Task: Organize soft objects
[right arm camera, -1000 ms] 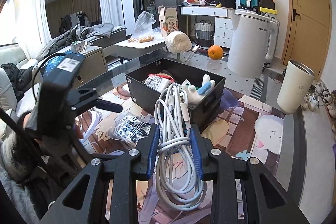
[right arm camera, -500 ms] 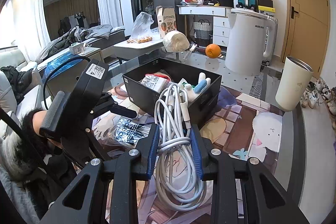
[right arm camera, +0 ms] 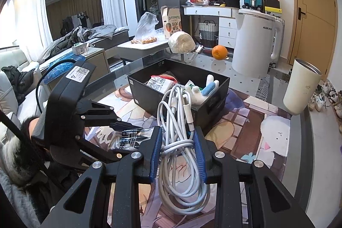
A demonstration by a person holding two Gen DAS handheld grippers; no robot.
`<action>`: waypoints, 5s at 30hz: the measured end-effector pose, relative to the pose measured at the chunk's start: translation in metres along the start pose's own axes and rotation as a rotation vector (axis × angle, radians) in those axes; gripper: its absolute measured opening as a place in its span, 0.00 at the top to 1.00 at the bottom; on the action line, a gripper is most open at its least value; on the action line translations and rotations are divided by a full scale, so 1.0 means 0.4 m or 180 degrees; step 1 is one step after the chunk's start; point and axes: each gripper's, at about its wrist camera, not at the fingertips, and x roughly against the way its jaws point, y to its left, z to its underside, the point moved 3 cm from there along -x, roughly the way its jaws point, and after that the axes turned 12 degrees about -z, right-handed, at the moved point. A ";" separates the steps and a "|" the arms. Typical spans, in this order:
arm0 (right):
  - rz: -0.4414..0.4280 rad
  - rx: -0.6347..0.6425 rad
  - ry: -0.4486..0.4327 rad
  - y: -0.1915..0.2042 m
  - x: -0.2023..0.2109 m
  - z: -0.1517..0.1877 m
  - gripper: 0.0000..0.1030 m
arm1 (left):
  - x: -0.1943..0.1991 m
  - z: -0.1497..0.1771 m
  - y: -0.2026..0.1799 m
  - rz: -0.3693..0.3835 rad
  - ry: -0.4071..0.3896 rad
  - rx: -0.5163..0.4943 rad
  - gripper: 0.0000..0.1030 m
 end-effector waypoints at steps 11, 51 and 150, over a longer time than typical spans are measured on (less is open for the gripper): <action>-0.0020 -0.0015 -0.0080 0.008 0.008 -0.007 0.71 | 0.080 -0.005 0.060 0.0041 -0.0273 0.0306 0.60; 0.0368 -0.0095 0.0264 -0.070 -0.212 -0.241 0.71 | 0.004 -0.164 0.305 -0.0511 -0.0537 0.0950 0.59; 0.0739 -0.0114 -0.0870 0.009 -0.081 -0.049 0.01 | 0.087 -0.012 0.294 -0.0902 -0.1135 0.1139 0.00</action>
